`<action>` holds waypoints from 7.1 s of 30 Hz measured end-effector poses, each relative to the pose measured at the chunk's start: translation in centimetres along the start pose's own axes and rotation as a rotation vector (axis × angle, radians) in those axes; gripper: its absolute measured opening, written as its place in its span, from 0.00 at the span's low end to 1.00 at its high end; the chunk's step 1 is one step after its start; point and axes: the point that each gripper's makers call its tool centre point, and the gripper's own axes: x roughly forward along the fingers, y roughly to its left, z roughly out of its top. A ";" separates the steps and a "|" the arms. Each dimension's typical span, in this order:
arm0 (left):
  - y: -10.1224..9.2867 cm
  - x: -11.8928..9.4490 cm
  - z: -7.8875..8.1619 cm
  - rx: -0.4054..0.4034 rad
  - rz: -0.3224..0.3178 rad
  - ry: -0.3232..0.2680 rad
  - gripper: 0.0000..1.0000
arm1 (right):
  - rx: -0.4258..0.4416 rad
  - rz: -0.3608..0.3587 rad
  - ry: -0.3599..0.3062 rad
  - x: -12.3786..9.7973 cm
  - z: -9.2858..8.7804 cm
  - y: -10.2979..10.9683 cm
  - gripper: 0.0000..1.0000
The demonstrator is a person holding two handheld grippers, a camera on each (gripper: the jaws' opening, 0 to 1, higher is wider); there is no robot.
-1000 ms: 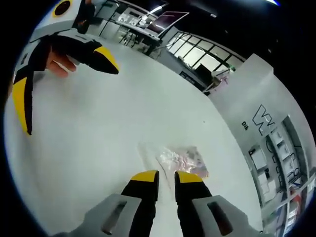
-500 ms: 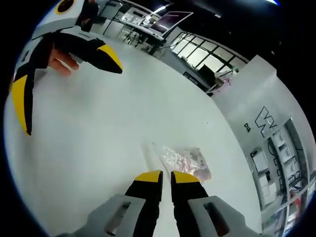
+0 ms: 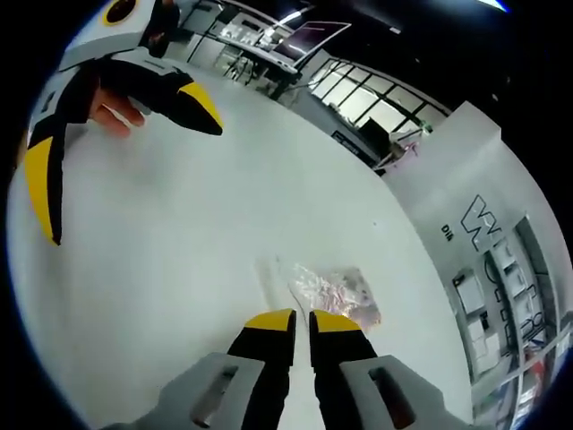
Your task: Open the resealable bag by pulling the two sides of the seal apart until the entire bag opening is separated and visibly accessible.
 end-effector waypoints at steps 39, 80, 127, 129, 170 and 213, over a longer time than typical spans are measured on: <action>0.0 0.1 -0.2 0.001 0.002 0.008 0.73 | -0.072 0.029 0.048 0.6 -0.3 0.8 0.00; -0.2 0.3 -0.6 0.006 -0.008 0.039 0.70 | 0.340 0.088 -0.128 -1.0 1.2 0.1 0.00; -1.2 -0.3 0.6 -0.016 -0.040 0.009 0.65 | 0.474 0.110 -0.221 -3.6 3.8 -0.6 0.00; -1.4 -0.3 0.7 -0.017 -0.044 0.005 0.65 | 0.470 0.108 -0.218 -3.7 3.9 -0.7 0.00; -1.8 -0.3 1.0 -0.020 -0.057 0.008 0.63 | 0.463 0.082 -0.248 -5.0 5.6 -2.2 0.00; -1.6 0.1 1.1 -0.150 -0.082 -0.007 0.56 | 0.515 0.094 -0.304 -6.7 6.2 -1.6 0.00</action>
